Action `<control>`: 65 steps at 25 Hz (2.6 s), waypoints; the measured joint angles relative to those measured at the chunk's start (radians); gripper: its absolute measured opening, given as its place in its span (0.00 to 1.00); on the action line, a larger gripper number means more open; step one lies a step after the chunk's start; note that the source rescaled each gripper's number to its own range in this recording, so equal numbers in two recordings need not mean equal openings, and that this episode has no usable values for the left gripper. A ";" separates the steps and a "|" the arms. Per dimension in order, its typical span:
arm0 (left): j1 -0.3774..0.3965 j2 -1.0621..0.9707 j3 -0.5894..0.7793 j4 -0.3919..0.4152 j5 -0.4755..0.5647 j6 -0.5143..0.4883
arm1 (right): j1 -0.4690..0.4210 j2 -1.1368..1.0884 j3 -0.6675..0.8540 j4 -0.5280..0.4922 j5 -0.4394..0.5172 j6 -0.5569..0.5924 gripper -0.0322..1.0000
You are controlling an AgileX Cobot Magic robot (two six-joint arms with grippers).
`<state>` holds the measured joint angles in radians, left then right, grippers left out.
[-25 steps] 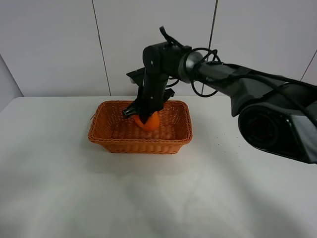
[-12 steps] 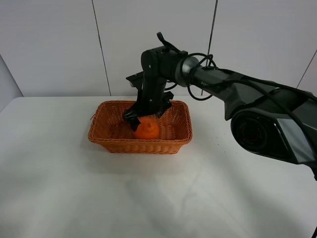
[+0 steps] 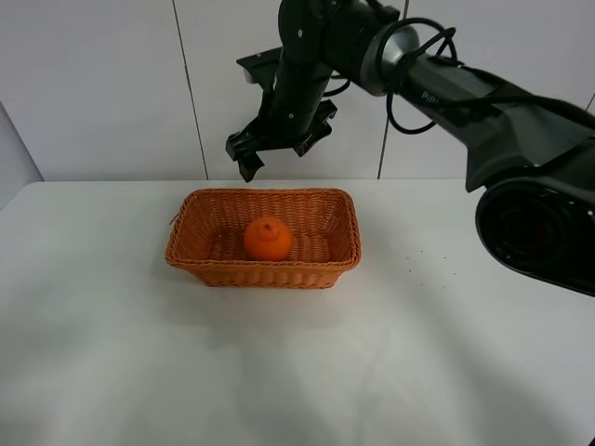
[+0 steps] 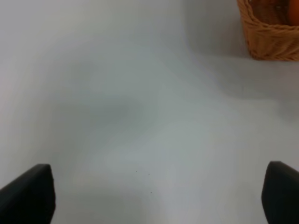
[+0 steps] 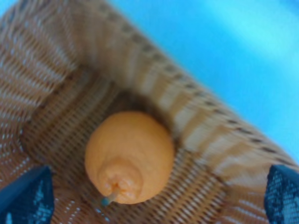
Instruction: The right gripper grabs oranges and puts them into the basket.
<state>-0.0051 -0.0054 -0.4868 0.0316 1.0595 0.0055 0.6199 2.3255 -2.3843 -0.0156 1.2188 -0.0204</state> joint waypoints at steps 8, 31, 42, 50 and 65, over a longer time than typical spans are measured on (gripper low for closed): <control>0.000 0.000 0.000 0.000 0.000 0.000 | -0.153 0.004 0.005 0.029 0.002 -0.028 1.00; 0.000 0.000 0.000 0.000 0.000 0.000 | -0.585 -0.063 0.087 0.034 0.002 -0.032 1.00; 0.000 0.000 0.000 0.000 0.000 0.000 | -0.585 -0.559 0.659 0.061 -0.001 -0.032 1.00; 0.000 0.000 0.000 0.000 0.000 0.000 | -0.585 -1.078 1.288 0.068 -0.001 -0.030 1.00; 0.000 0.000 0.000 0.000 0.000 0.000 | -0.585 -2.040 1.885 0.076 -0.192 -0.027 1.00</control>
<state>-0.0051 -0.0054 -0.4864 0.0316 1.0595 0.0055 0.0351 0.2855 -0.4989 0.0607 1.0266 -0.0478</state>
